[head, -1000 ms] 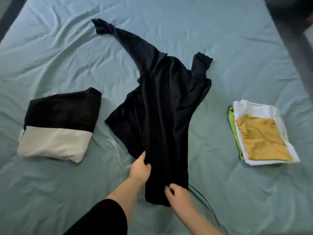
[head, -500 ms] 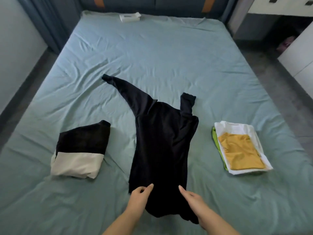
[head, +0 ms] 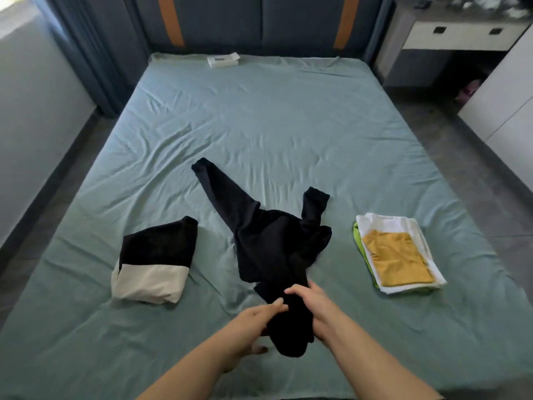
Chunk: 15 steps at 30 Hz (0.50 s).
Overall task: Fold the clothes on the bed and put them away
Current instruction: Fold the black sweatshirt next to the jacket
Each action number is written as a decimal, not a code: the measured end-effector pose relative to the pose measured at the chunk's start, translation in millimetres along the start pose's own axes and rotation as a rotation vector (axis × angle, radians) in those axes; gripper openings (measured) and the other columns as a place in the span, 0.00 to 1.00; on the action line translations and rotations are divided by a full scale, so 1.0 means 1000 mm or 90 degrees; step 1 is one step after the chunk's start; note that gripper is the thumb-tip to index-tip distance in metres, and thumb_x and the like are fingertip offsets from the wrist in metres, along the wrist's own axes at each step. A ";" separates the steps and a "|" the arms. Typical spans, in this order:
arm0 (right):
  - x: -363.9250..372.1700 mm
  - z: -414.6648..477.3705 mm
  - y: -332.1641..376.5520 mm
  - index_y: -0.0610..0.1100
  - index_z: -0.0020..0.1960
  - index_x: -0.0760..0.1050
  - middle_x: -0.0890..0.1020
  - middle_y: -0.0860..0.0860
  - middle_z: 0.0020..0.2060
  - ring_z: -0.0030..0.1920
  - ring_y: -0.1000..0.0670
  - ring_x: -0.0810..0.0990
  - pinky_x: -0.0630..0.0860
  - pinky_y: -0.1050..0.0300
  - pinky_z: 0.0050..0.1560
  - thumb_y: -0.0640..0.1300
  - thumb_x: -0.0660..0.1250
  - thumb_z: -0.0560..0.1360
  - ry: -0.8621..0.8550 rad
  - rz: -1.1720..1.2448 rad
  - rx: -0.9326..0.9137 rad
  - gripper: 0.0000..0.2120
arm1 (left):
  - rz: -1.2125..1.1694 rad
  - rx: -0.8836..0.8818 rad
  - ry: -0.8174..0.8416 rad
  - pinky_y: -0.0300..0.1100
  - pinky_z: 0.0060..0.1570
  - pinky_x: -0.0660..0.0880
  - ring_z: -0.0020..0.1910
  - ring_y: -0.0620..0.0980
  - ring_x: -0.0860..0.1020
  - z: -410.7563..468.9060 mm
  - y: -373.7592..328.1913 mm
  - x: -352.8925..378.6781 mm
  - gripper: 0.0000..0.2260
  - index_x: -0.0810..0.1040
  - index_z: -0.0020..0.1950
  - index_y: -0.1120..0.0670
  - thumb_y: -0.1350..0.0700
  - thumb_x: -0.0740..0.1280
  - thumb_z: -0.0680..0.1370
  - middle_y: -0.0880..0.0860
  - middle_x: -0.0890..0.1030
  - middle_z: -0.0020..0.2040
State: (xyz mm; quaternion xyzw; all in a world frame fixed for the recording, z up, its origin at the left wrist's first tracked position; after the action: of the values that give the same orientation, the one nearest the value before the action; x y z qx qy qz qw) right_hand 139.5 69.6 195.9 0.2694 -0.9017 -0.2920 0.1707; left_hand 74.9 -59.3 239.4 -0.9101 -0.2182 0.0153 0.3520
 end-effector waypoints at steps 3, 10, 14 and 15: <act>0.001 -0.009 0.016 0.42 0.49 0.80 0.84 0.43 0.34 0.34 0.45 0.83 0.78 0.57 0.32 0.25 0.61 0.68 0.034 -0.024 -0.071 0.18 | -0.286 -0.019 -0.082 0.55 0.64 0.72 0.62 0.51 0.77 0.001 0.001 -0.014 0.23 0.76 0.64 0.41 0.33 0.64 0.73 0.44 0.74 0.63; -0.003 -0.042 0.027 0.45 0.38 0.83 0.83 0.47 0.36 0.38 0.51 0.82 0.76 0.61 0.38 0.29 0.60 0.58 0.224 -0.128 -0.067 0.18 | -0.548 -0.048 -0.029 0.52 0.50 0.79 0.50 0.60 0.83 0.031 -0.039 -0.009 0.22 0.79 0.63 0.60 0.52 0.70 0.72 0.61 0.83 0.54; -0.037 -0.035 0.002 0.46 0.41 0.77 0.81 0.48 0.36 0.32 0.49 0.80 0.76 0.57 0.33 0.40 0.62 0.72 0.164 0.068 0.088 0.05 | -0.441 -0.032 -0.054 0.49 0.37 0.80 0.39 0.59 0.83 0.031 -0.033 -0.018 0.14 0.79 0.54 0.60 0.61 0.69 0.69 0.60 0.83 0.45; -0.044 -0.030 -0.004 0.45 0.46 0.77 0.82 0.46 0.37 0.33 0.47 0.81 0.77 0.57 0.33 0.48 0.63 0.75 0.132 0.133 0.109 0.08 | -0.415 -0.025 -0.040 0.48 0.36 0.79 0.36 0.58 0.82 0.028 -0.032 -0.017 0.11 0.79 0.50 0.59 0.63 0.69 0.68 0.59 0.82 0.41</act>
State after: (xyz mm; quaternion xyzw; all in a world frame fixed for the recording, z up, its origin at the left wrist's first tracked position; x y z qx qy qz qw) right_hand 189.9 79.4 209.6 0.2164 -0.9240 -0.1657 0.2684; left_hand 41.7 -27.3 237.1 -0.7980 -0.5091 -0.0743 0.3140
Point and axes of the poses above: each hand's wrist, its own z-axis towards the middle knuckle, its own x-axis out of the palm, y = z × x, the point moved 7 cm from there along z, towards the middle knuckle
